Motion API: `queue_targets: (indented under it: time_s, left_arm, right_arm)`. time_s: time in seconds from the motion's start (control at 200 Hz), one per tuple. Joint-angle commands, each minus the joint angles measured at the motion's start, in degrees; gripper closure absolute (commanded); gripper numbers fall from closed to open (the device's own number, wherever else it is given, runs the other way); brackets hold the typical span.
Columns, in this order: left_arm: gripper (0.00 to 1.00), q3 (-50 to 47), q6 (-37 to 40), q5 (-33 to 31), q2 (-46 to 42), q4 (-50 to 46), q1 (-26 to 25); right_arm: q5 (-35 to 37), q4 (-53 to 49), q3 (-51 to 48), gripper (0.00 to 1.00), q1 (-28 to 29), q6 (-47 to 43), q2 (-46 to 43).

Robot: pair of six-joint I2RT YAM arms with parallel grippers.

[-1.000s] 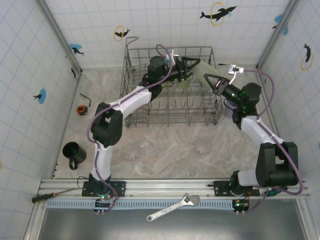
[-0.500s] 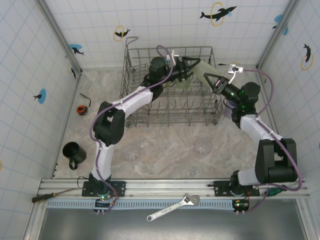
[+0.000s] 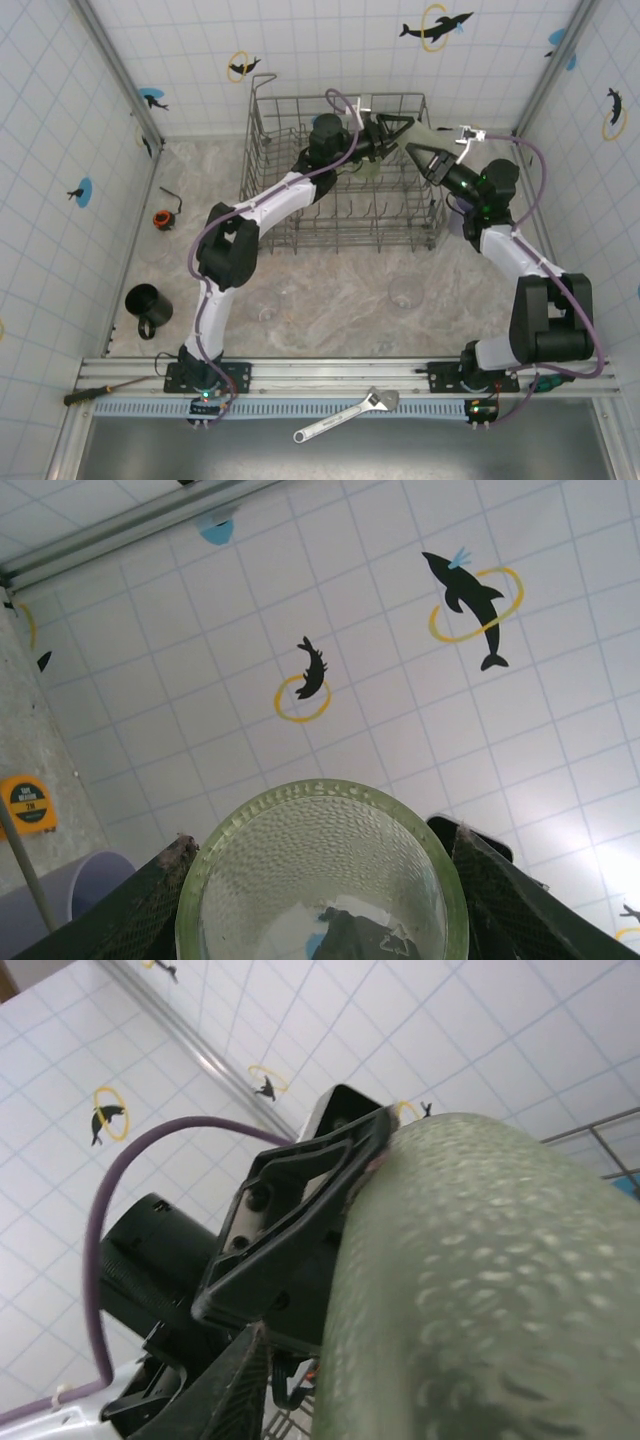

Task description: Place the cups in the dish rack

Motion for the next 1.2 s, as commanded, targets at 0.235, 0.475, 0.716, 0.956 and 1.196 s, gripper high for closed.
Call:
queue_targets:
  time_s: [0.235, 0.475, 0.716, 0.956, 1.196]
  left_arm:
    - [1.0, 5.5, 3.5, -0.2, 2.5, 1.6, 0.5]
    - [1.0, 5.7, 4.7, -2.0, 2.4, 1.8, 2.0]
    - [1.0, 5.9, 13.1, -5.5, 0.6, -4.3, 2.5]
    - [1.0, 7.5, 25.7, -11.9, -0.7, -14.9, 2.6]
    - [1.0, 10.5, 34.0, -18.9, 0.4, -18.8, 2.6]
  right_arm:
    - [0.0, -5.6, 0.6, 0.19, -3.4, -3.3, -4.5]
    - [1.4, -12.0, -1.4, 0.08, -6.3, -5.9, -9.1]
    - [6.2, -23.3, -1.6, 0.01, -8.5, -10.0, -12.8]
    - [17.6, -39.6, -2.0, 0.01, -10.8, -20.3, -21.8]
    - [28.4, -46.2, -2.4, 0.01, -11.5, -26.5, -28.8]
